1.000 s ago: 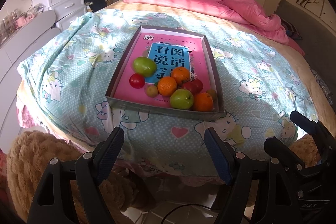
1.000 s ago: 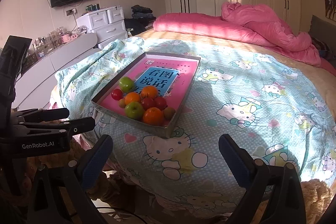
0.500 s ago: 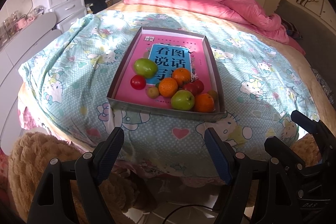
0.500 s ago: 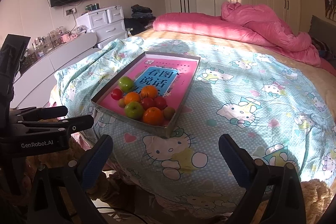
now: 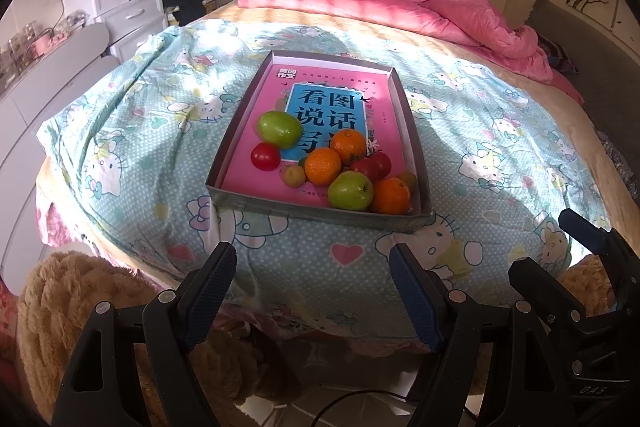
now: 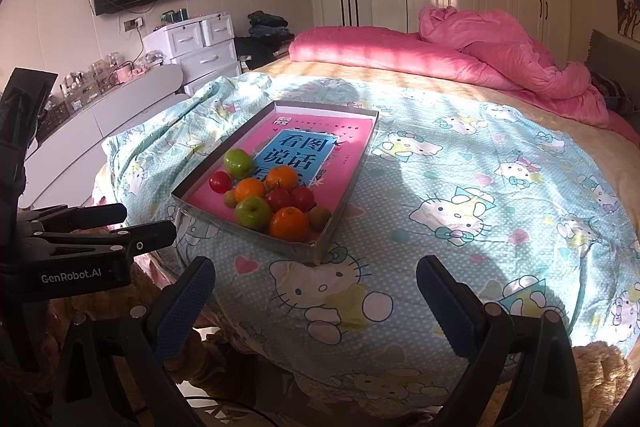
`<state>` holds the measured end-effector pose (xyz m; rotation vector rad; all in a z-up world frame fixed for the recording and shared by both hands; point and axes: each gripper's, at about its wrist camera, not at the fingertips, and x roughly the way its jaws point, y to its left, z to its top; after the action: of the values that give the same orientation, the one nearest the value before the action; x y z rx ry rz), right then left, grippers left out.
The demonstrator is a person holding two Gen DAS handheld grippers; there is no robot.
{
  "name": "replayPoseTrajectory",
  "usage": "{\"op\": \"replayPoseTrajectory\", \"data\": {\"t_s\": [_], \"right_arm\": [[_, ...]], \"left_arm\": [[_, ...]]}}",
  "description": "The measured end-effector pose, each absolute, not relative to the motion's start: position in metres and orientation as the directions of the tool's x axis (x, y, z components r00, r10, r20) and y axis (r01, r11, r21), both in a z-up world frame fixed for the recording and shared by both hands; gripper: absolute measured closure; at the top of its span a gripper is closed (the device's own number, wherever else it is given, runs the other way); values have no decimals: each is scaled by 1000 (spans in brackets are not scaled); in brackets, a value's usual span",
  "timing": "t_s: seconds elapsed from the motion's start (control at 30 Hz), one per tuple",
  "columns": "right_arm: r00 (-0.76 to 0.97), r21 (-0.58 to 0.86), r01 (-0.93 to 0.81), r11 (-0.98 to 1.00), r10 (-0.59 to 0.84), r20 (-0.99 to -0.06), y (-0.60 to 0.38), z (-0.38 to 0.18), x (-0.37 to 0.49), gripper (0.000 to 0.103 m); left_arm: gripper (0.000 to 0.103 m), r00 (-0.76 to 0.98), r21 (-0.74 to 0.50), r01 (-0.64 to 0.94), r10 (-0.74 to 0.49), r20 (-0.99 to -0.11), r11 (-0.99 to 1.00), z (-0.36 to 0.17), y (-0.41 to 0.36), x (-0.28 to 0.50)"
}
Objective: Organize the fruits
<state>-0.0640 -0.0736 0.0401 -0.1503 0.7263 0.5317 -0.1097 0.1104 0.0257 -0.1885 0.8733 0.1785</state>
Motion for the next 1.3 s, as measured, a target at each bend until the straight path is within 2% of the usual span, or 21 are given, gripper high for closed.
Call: {"op": "replayPoseTrajectory", "data": {"t_s": [1.3], "right_arm": [[627,33,-510,859,398,-670,-70,39,-64,1]], "left_arm": [[23,624,-80,-233,87,-777,969,26,110,-109]]}}
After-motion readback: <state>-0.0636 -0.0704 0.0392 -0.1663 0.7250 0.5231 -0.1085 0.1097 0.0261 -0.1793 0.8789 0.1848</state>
